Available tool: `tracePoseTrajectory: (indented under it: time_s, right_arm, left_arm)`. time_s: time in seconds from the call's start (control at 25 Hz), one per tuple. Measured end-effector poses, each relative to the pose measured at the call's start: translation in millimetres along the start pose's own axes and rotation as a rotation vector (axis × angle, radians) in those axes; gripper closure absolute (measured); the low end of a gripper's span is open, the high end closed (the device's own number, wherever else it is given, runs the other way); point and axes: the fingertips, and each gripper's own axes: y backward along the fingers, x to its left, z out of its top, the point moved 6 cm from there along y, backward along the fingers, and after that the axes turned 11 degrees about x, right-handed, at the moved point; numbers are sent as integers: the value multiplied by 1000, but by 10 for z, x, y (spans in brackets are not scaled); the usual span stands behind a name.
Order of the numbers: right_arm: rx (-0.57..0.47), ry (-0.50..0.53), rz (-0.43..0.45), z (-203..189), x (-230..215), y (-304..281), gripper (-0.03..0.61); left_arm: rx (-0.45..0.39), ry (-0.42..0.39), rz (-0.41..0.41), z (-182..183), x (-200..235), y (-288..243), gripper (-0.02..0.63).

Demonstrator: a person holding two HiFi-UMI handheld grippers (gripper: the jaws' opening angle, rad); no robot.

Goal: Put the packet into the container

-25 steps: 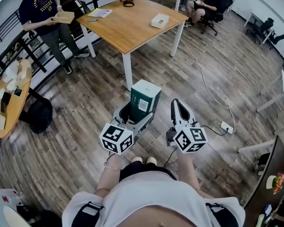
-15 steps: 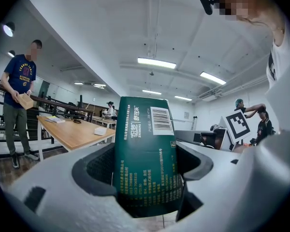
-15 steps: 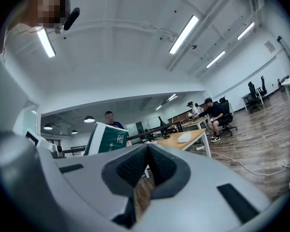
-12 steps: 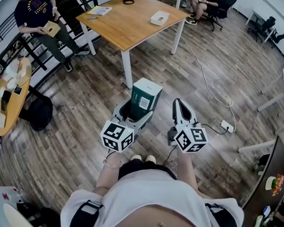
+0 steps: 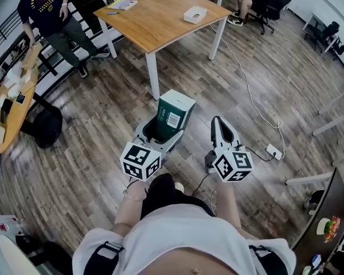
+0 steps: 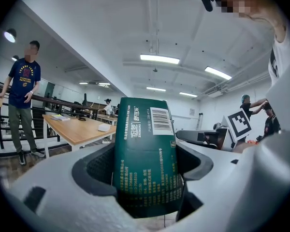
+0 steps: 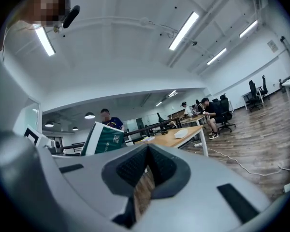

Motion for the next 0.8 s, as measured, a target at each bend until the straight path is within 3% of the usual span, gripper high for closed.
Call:
tracePoseTrajectory:
  time_s: [0.8]
  right_arm:
    - [28,13,-41,51,-387,-282,567]
  left_arm:
    - [35,12,8,63,157,-469,230]
